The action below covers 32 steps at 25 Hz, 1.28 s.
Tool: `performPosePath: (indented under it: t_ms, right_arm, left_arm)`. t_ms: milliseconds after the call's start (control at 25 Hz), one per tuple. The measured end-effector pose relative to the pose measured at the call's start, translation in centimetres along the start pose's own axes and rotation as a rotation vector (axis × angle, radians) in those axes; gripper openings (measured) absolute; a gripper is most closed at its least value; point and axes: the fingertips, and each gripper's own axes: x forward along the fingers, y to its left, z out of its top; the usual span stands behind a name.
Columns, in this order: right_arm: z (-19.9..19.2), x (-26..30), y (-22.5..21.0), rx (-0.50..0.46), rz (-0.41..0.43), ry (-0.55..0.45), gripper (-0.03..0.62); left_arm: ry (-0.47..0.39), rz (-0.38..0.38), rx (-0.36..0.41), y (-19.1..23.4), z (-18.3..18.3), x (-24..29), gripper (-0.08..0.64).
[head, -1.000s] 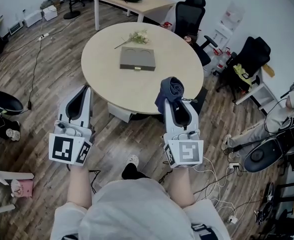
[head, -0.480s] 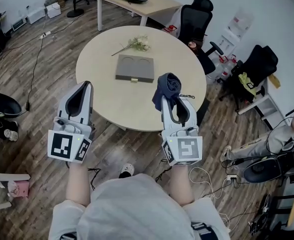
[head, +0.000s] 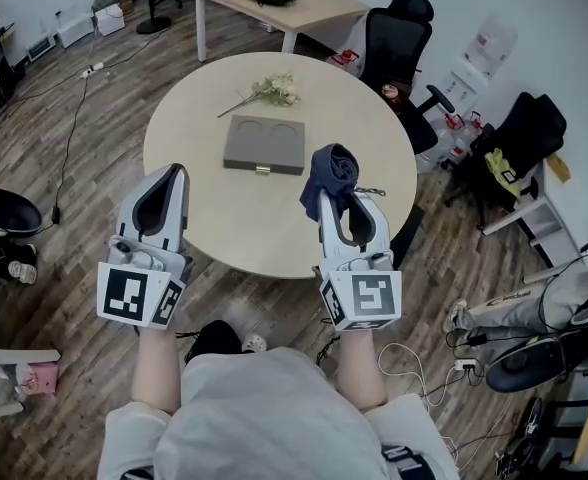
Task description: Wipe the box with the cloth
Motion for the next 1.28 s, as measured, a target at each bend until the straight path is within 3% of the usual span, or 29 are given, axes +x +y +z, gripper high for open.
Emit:
performPosePath:
  t_ms: [600,1280]
  right_arm:
    - [-1.8,7.7,-1.3,0.034,-0.027,0.029,0.114]
    - [-4.2,19.8,-2.8,0.038,-0.130,0.082,0.115]
  left_arm:
    - [0.007,-0.029,-0.017,5.2,-2.7,6.4,0.008]
    - [0.021,-0.147,-0.068,13.6,-7.1,17.5,0.008]
